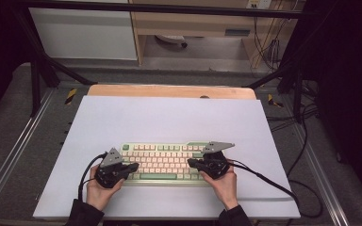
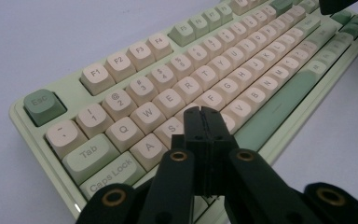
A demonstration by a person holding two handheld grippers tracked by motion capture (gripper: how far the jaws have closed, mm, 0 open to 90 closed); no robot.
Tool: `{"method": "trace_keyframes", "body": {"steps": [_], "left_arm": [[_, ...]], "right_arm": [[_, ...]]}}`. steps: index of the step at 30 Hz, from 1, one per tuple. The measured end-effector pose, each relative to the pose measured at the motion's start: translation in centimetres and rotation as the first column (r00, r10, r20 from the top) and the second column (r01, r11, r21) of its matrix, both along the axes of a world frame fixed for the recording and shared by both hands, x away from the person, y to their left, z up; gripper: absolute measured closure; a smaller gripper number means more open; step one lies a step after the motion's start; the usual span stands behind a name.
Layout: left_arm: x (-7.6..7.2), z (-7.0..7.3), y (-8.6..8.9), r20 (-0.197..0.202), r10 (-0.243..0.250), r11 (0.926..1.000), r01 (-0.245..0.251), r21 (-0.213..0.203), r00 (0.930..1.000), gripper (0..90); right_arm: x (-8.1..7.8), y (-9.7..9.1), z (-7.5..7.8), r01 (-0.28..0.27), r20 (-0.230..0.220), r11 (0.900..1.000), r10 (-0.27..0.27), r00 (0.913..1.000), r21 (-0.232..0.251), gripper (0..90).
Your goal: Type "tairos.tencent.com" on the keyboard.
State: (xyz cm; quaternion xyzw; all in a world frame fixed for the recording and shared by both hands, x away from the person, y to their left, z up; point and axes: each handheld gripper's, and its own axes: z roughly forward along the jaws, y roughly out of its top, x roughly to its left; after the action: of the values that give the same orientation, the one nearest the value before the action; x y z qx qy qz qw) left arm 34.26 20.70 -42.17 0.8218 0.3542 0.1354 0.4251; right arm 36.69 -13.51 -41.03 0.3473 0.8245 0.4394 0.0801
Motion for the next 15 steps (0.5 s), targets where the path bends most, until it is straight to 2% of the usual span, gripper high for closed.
{"method": "trace_keyframes", "body": {"steps": [15], "left_arm": [[0.1, 0.1, 0.9, 0.003, 0.011, 0.9999, -0.011, -0.011, 0.9999, 90.0]], "right_arm": [[1.0, 2.4, -0.2, -0.001, -0.002, 1.0000, 0.001, 1.0000, -0.002, 90.0]]}}
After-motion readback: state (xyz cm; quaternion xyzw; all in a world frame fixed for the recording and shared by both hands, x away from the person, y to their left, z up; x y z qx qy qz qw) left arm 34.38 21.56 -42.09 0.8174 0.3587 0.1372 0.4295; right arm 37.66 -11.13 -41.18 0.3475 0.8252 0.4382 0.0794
